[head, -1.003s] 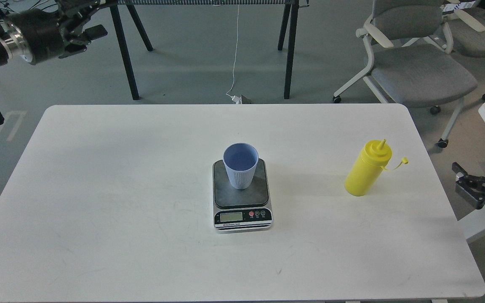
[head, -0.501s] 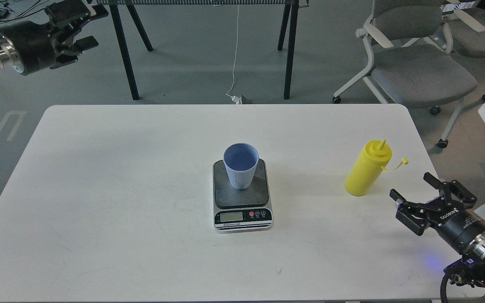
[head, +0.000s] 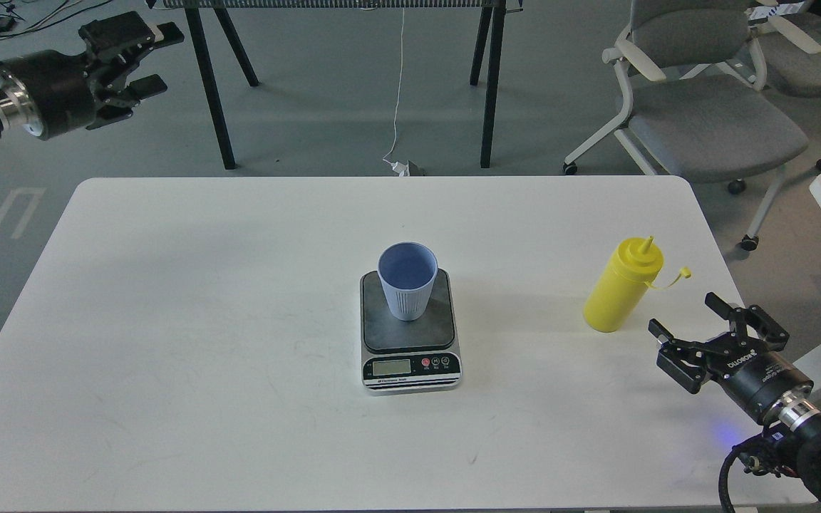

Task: Pour seasoning into cup on scale with both arms
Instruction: 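Move the right gripper to the yellow squeeze bottle and grasp it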

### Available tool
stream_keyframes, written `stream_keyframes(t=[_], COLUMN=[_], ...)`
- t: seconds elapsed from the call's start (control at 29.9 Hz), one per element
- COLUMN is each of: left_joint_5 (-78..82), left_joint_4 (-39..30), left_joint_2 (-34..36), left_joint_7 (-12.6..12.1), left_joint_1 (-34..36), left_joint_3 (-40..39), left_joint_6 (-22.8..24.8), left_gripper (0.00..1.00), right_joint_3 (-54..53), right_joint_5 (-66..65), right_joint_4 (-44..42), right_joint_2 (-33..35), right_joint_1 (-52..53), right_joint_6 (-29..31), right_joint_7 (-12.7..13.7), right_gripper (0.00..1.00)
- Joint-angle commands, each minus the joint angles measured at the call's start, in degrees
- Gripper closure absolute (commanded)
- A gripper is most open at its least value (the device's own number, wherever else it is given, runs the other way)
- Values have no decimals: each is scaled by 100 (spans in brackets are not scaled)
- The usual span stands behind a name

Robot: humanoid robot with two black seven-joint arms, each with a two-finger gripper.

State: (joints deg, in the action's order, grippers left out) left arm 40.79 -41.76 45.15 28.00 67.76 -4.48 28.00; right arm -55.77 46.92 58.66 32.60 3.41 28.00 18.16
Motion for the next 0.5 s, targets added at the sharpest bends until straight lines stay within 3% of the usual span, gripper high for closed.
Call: stream_keyframes(t=[0.0, 0.47], left_joint_5=[-1, -1], left_joint_4=[1, -25], left_joint_2=[3, 126], left_joint_7=[0, 0], left_joint_1=[-43, -237], left_joint_3=[0, -9], left_joint_6=[0, 0], left_gripper=[1, 1], right_joint_3=[5, 13], right_joint_5=[-95, -332], right_joint_4=[-171, -864], right_joint_2=[-219, -746], right_joint_1=[116, 529], right_joint_6=[0, 0], right_joint_7=[3, -6], right_gripper=[1, 1])
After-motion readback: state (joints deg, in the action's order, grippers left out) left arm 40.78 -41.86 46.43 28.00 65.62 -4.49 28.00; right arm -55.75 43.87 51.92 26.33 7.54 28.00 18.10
